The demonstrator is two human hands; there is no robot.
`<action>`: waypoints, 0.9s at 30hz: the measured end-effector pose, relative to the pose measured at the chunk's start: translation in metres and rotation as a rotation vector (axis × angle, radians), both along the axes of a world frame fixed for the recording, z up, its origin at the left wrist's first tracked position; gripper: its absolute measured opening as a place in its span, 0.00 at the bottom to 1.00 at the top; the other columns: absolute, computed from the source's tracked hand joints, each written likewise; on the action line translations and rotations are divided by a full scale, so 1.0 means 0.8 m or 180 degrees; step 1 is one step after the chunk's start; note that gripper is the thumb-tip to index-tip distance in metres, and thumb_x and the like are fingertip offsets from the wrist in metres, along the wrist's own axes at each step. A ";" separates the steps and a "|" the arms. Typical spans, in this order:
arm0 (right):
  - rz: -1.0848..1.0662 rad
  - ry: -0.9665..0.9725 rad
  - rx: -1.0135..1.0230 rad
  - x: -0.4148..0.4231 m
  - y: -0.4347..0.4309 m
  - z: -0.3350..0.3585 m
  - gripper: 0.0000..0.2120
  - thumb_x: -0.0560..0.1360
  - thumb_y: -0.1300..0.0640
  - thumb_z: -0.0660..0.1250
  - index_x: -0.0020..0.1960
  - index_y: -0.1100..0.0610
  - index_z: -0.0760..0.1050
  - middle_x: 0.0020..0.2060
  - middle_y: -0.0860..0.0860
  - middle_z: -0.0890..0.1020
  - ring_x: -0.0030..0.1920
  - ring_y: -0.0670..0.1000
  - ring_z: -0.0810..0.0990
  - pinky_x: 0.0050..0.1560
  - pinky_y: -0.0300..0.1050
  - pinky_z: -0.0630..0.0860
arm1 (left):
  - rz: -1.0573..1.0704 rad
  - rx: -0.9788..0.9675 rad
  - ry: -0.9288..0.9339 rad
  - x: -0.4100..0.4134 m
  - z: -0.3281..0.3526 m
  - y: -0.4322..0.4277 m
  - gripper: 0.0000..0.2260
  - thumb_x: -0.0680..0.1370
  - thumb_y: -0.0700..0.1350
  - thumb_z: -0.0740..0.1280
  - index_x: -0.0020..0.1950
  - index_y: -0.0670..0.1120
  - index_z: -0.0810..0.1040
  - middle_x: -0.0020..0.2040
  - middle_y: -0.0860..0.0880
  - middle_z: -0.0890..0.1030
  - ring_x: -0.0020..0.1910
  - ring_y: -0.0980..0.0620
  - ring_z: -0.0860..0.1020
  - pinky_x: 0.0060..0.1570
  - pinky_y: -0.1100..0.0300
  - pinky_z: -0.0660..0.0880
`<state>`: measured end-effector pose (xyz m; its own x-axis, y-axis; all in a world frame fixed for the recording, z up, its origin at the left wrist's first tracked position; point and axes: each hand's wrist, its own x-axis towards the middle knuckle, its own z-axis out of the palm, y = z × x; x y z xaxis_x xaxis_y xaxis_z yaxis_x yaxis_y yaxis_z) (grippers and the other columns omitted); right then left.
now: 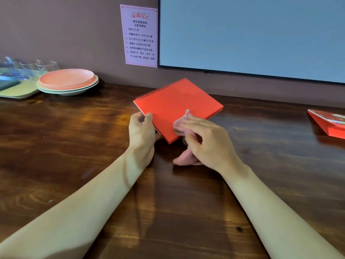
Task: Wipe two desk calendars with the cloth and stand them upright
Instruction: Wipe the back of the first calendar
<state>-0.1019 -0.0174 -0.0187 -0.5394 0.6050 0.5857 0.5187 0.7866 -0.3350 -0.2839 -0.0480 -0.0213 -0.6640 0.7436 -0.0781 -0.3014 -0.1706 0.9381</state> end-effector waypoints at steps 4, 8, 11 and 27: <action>-0.0715 0.0205 -0.0112 0.018 0.014 -0.001 0.19 0.81 0.59 0.62 0.68 0.51 0.82 0.68 0.45 0.81 0.72 0.44 0.75 0.73 0.45 0.71 | 0.0060 -0.0100 0.0362 0.002 -0.001 0.002 0.08 0.88 0.48 0.60 0.66 0.49 0.74 0.59 0.45 0.85 0.55 0.46 0.86 0.55 0.43 0.85; -0.0957 0.0217 -0.0288 0.015 0.020 0.003 0.19 0.84 0.59 0.60 0.72 0.52 0.78 0.74 0.48 0.77 0.77 0.47 0.70 0.77 0.46 0.67 | 0.0065 -0.0046 0.0715 0.002 0.002 0.000 0.11 0.89 0.46 0.58 0.68 0.48 0.76 0.57 0.49 0.84 0.54 0.52 0.85 0.53 0.56 0.83; -0.1060 0.0205 -0.0461 0.016 0.027 0.017 0.20 0.86 0.58 0.57 0.75 0.53 0.75 0.77 0.49 0.73 0.79 0.47 0.66 0.77 0.43 0.62 | 0.0005 -0.0006 0.0986 0.000 0.006 -0.006 0.12 0.89 0.46 0.56 0.67 0.52 0.77 0.56 0.55 0.84 0.56 0.54 0.84 0.60 0.52 0.83; -0.0736 -0.0330 -0.0479 0.007 0.036 0.023 0.24 0.86 0.51 0.58 0.81 0.53 0.63 0.82 0.46 0.61 0.82 0.46 0.55 0.75 0.36 0.49 | -0.0068 -0.0195 0.1150 0.005 0.011 -0.019 0.18 0.89 0.44 0.56 0.48 0.57 0.82 0.46 0.52 0.85 0.45 0.55 0.82 0.57 0.47 0.83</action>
<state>-0.0960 0.0116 -0.0004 -0.4294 0.7948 0.4288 0.7160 0.5890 -0.3748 -0.2797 -0.0635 -0.0124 -0.6413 0.7588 0.1140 0.0486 -0.1081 0.9930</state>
